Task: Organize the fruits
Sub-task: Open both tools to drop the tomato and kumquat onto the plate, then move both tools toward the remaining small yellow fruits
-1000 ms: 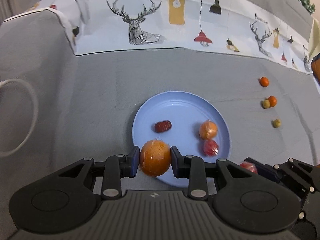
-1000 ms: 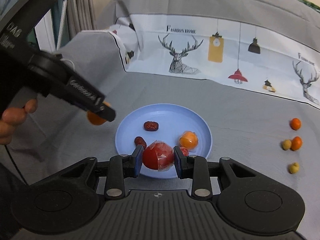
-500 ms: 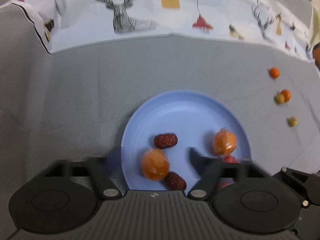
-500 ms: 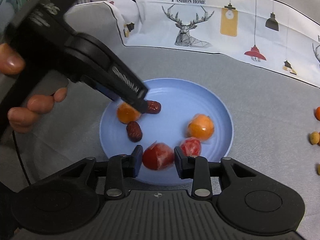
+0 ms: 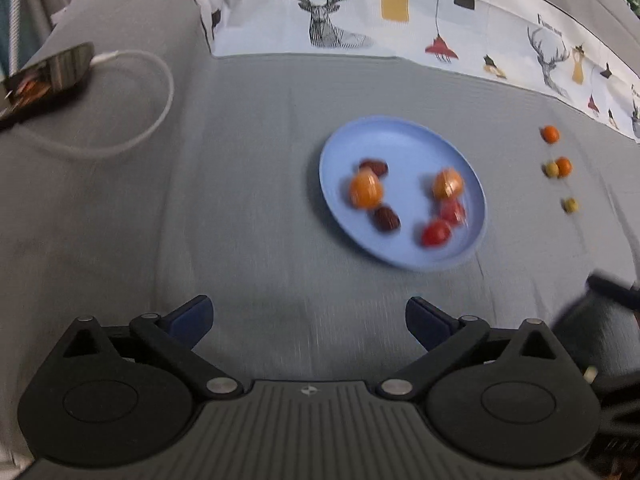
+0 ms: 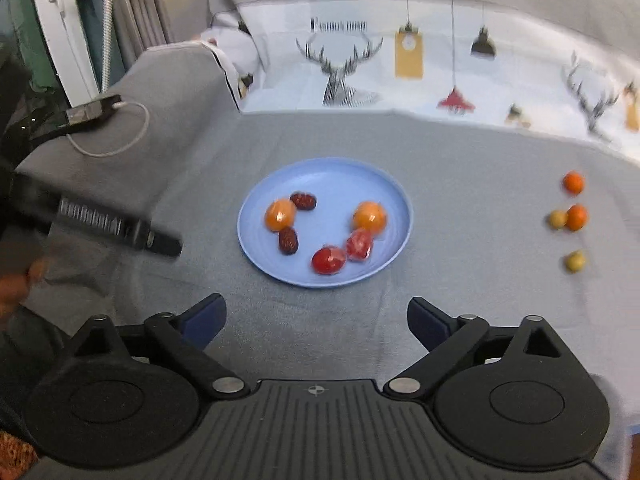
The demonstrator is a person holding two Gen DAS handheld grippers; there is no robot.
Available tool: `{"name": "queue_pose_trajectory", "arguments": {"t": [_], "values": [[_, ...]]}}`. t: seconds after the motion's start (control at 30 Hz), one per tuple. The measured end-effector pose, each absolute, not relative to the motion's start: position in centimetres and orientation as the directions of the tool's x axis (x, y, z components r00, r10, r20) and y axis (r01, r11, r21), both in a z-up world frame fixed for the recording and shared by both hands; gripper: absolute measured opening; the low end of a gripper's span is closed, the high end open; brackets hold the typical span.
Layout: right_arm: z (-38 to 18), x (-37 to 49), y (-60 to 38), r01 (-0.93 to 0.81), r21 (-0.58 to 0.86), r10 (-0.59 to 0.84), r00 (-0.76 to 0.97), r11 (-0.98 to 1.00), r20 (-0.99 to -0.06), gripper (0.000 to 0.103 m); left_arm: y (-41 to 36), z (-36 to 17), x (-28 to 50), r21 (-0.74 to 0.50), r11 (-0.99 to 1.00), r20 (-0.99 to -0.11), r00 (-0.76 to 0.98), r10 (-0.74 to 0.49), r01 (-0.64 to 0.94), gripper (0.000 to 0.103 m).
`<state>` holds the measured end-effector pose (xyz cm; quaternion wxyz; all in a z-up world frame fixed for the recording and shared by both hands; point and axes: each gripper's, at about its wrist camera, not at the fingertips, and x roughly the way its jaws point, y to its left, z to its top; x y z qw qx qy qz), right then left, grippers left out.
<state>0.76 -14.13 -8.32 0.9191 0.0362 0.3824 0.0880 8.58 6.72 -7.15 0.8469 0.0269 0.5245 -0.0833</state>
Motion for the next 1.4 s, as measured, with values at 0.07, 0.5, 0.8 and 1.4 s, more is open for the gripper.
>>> {"name": "queue_pose_trajectory", "arguments": {"t": [0.07,0.5,0.8,1.4], "values": [[-6.9,-0.8,-13.9,-0.128,0.101,0.163,0.733,0.987,-0.660,0.100,6.8,-6.3,7.0,-0.057,0.983,-0.885,0.446,-0.131,0.177,0.102],[-2.1,-7.7,-12.4,-0.117,-0.003,0.098,0.843,0.993,-0.529,0.102,5.9,0.3,0.2,-0.086,0.964,-0.749,0.622,-0.228,0.250,0.102],[-0.8,-10.3,-11.6,-0.134,-0.026,0.106,0.877,0.991,-0.468,0.102,7.1,1.7,-2.5,-0.094,0.969,-0.726,0.650,-0.224,0.229,0.102],[-1.0,-10.5,-12.0,-0.152,0.001,0.135,0.874,0.988,-0.467,0.102,6.9,1.8,-2.6,-0.068,0.971,-0.723,0.660,-0.205,0.228,0.102]]}}
